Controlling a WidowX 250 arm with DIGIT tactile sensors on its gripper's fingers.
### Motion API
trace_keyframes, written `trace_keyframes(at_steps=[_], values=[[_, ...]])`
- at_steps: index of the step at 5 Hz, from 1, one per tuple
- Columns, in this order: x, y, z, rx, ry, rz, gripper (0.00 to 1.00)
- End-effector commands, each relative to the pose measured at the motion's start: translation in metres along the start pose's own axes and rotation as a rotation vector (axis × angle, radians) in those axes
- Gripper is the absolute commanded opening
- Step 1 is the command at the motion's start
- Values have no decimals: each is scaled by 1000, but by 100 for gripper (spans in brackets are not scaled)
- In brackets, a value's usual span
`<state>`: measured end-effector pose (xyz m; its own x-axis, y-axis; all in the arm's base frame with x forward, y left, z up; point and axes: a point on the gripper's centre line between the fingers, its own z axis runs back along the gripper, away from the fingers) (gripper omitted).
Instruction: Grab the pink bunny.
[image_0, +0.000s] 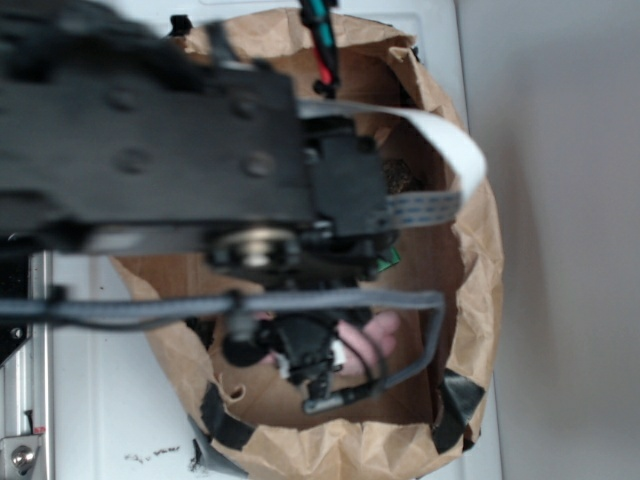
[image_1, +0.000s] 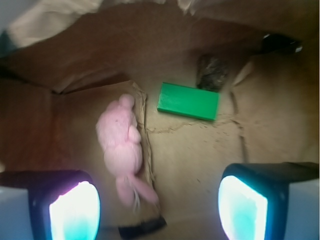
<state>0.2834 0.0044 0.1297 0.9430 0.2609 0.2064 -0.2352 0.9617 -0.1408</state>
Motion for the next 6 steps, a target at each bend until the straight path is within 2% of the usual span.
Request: trace_keyframes(at_steps=[1, 2, 3, 4, 5, 6], values=[[-13, -14, -33, -6, -1, 102, 100], [-31, -39, -47, -94, 122, -9, 100], [-36, -51, -46, -130, 113, -48, 100], [-42, -60, -66, -80, 50, -139, 100], [-38, -55, -75, 8, -37, -171, 100], [-43, -56, -64, 88, -46, -177, 100]])
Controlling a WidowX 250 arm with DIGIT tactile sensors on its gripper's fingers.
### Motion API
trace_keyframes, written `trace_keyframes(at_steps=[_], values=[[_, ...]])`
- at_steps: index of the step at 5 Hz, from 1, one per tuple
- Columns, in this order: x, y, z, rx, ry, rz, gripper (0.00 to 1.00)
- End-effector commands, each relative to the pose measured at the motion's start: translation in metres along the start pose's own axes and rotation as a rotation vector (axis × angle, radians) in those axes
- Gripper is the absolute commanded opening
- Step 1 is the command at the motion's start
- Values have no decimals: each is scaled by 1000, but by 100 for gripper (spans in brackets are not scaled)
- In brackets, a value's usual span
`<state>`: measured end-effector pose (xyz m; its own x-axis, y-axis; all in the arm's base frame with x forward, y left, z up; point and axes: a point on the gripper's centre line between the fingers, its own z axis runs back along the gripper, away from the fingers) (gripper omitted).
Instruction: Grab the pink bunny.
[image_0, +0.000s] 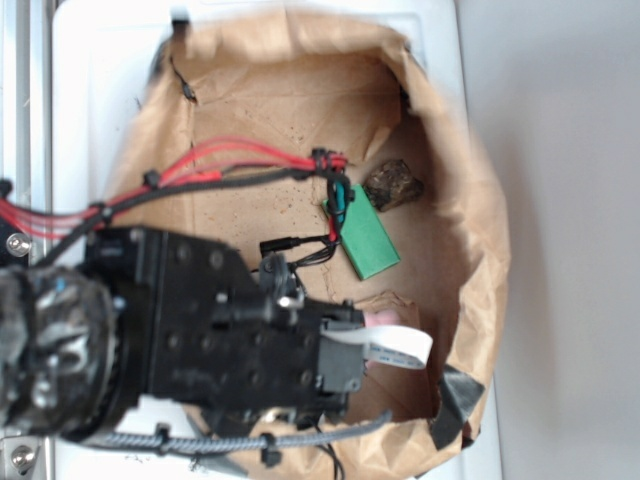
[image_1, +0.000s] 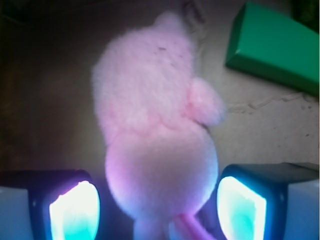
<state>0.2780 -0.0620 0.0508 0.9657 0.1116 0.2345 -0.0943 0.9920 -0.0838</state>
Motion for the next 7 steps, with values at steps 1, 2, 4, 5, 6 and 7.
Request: trace_keyframes(at_steps=[1, 2, 4, 5, 6, 7], values=[[-4, -5, 27, 114, -16, 0, 0], [-9, -5, 37, 106, 5, 10, 0], [-27, -10, 55, 113, 14, 1, 0], [-27, -12, 58, 126, 12, 30, 100], [-27, -12, 58, 126, 12, 30, 100], [-27, -12, 58, 126, 12, 30, 100]])
